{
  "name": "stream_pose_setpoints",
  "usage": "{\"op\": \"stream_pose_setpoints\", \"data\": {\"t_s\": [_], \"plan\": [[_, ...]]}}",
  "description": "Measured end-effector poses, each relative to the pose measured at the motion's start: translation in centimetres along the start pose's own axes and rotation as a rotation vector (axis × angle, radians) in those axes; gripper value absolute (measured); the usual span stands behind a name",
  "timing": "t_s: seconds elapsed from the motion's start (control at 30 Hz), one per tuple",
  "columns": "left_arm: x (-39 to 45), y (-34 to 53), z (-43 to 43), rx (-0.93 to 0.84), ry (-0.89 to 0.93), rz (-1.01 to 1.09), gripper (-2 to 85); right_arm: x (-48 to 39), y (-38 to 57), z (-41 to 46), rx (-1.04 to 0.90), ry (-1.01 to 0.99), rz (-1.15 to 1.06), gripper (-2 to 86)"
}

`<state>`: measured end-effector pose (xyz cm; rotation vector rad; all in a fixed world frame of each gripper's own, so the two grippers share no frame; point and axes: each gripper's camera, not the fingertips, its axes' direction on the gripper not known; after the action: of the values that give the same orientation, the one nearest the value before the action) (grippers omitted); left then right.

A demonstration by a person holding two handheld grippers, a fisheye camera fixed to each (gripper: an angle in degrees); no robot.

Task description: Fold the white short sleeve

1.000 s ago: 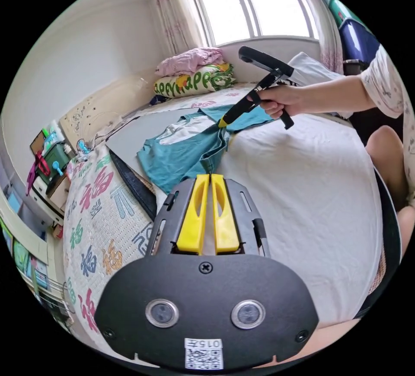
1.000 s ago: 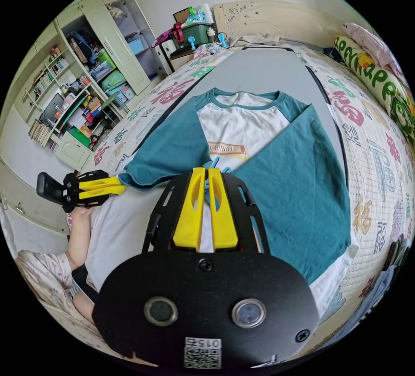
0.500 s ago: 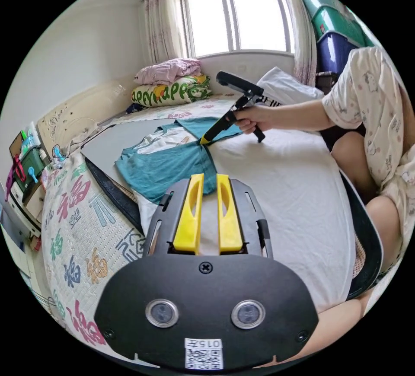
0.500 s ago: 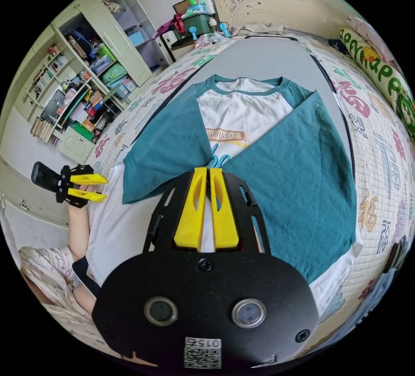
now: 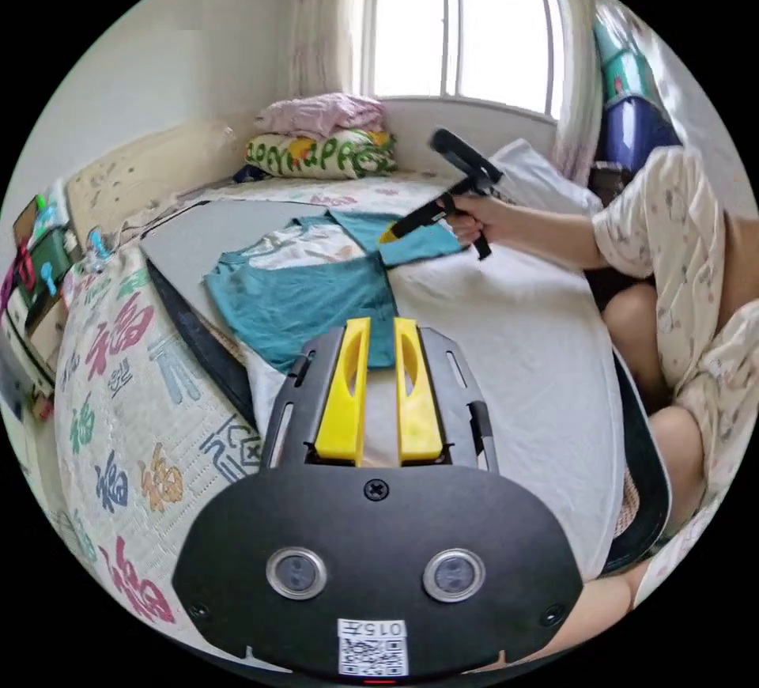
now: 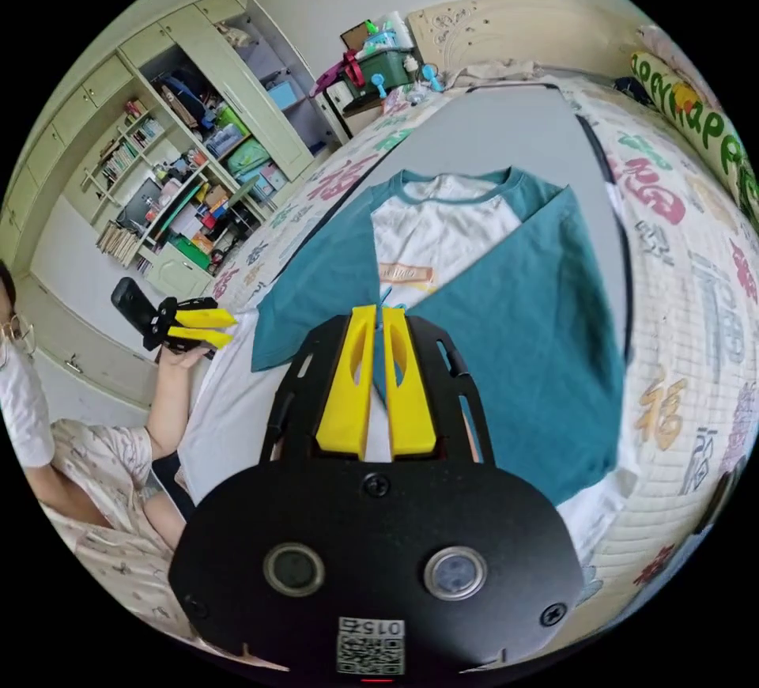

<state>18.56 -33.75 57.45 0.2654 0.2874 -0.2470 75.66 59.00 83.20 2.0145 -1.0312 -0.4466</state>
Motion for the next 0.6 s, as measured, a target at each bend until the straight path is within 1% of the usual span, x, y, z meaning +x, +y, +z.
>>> {"op": "stream_pose_setpoints", "data": {"t_s": [0.03, 0.07, 0.1, 0.13, 0.17, 0.23, 0.3, 0.33, 0.43, 0.5, 0.53, 0.6], "plan": [[-2.5, -0.2, -1.1, -0.008, -0.058, -0.048, 5.8, 0.5, -0.4, -0.7, 0.025, 0.035, -0.015, 2.2], [-3.7, -0.4, -1.4, -0.028, -0.093, -0.062, 5.9, 1.7, -1.4, -1.8, 0.058, 0.116, -0.039, 3.4], [-6.5, -1.2, -1.5, -0.073, -0.167, -0.102, 6.3, 2.9, -2.6, -2.1, 0.076, 0.194, -0.062, 5.1], [-9.8, -2.2, -1.3, -0.095, -0.213, -0.174, 6.9, 3.6, -3.2, -2.0, 0.08, 0.228, -0.067, 5.5], [-13.1, -3.4, -0.9, -0.088, -0.205, -0.24, 7.8, 5.2, -4.7, -1.5, 0.081, 0.272, -0.052, 6.4], [-17.2, -5.4, 0.8, -0.091, -0.187, -0.296, 8.6, 7.7, -6.9, 0.0, 0.073, 0.255, -0.002, 7.7], [-20.8, -7.1, 2.9, -0.088, -0.197, -0.354, 9.6, 11.1, -9.4, 2.9, 0.031, 0.213, 0.108, 9.7], [-23.1, -7.9, 4.3, -0.094, -0.217, -0.401, 10.1, 11.9, -9.9, 3.6, 0.016, 0.203, 0.131, 10.3], [-26.9, -9.5, 8.3, -0.181, -0.316, -0.432, 11.1, 14.4, -11.6, 6.3, -0.037, 0.2, 0.191, 11.1], [-29.1, -9.4, 9.8, -0.183, -0.275, -0.495, 11.4, 15.0, -12.1, 8.2, -0.084, 0.254, 0.183, 11.0], [-30.3, -9.1, 10.4, -0.165, -0.239, -0.539, 11.5, 15.1, -12.1, 8.6, -0.097, 0.261, 0.182, 10.9], [-31.5, -8.7, 11.4, -0.162, -0.228, -0.574, 11.5, 15.3, -12.1, 9.5, -0.105, 0.263, 0.176, 9.0]]}}
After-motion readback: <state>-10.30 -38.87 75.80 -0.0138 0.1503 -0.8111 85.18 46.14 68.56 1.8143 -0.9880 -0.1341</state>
